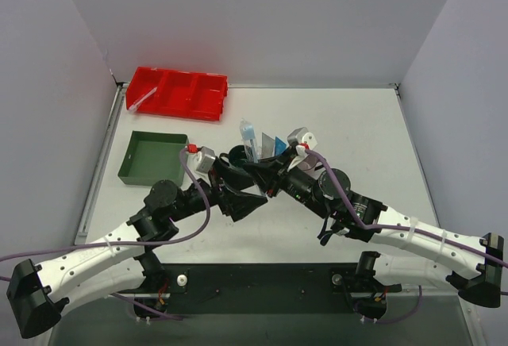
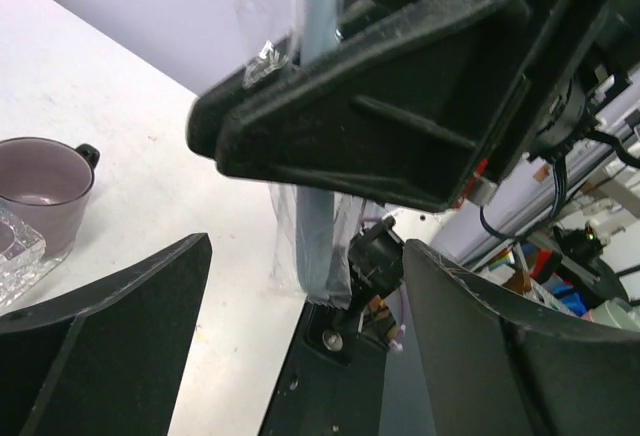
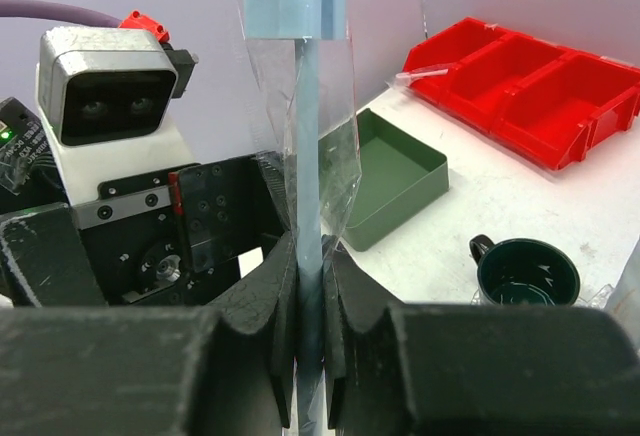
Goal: Prepare toiletry sets of a toothbrush and toothpaste on the tray
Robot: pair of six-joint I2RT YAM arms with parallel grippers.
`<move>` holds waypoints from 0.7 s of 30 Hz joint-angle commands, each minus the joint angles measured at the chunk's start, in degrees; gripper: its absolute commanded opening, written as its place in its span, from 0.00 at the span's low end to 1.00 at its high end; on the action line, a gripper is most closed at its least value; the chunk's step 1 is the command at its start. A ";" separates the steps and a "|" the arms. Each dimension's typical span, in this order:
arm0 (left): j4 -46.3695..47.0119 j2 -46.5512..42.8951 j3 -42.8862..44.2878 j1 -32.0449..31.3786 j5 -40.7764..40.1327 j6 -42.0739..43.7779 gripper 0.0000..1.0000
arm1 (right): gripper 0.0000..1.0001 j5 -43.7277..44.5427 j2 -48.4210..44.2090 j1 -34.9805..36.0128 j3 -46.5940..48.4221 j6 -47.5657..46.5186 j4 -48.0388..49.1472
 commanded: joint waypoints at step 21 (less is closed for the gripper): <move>-9.19 4.15 6.17 -1.11 -3.02 8.33 0.00 | 0.39 1.01 -3.66 -0.81 -0.22 2.12 -3.77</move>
